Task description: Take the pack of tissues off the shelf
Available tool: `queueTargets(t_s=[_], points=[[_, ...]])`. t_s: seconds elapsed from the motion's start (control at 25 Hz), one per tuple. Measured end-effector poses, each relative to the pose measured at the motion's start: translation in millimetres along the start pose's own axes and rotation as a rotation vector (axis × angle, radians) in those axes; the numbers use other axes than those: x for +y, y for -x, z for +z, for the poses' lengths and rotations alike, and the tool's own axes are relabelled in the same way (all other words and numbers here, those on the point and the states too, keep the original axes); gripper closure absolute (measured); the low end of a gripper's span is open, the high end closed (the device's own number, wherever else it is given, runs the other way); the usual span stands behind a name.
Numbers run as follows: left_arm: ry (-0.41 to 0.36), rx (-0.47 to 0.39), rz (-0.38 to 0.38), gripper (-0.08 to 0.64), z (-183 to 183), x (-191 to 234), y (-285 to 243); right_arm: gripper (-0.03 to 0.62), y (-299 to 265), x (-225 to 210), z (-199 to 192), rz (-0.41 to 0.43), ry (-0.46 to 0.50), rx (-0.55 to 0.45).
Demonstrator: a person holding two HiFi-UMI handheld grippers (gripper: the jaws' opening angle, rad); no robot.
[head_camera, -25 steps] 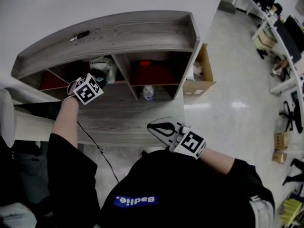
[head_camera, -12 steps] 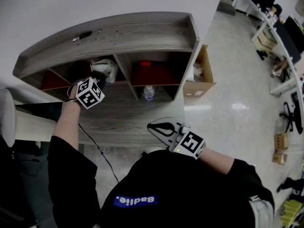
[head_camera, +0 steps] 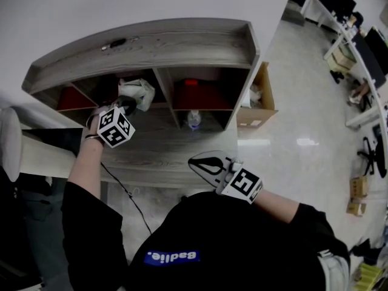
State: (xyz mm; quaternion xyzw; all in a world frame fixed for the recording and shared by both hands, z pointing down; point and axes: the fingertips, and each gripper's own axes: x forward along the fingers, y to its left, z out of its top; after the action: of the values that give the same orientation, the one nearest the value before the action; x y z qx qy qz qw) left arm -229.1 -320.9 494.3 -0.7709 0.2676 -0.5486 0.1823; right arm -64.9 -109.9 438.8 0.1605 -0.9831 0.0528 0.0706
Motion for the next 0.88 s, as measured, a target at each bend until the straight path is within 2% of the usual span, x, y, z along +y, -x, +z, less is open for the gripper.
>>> queueTargets(t_s=[0.2, 0.48, 0.88], points=[[0.022, -0.031, 0.034, 0.552, 5.0, -5.6, 22.0, 0.563, -3.4, 3.3, 2.2, 0.012, 0.0, -0.004], [0.184, -0.103, 0.06, 0.552, 10.0, -22.1, 44.7, 0.563, -4.6, 3.3, 3.2, 0.017, 0.003, -0.007], [0.279, -0.179, 0.091, 0.552, 32.9, -42.9, 69.1, 0.563, -5.7, -1.0, 6.3, 0.014, -0.001, -0.013]])
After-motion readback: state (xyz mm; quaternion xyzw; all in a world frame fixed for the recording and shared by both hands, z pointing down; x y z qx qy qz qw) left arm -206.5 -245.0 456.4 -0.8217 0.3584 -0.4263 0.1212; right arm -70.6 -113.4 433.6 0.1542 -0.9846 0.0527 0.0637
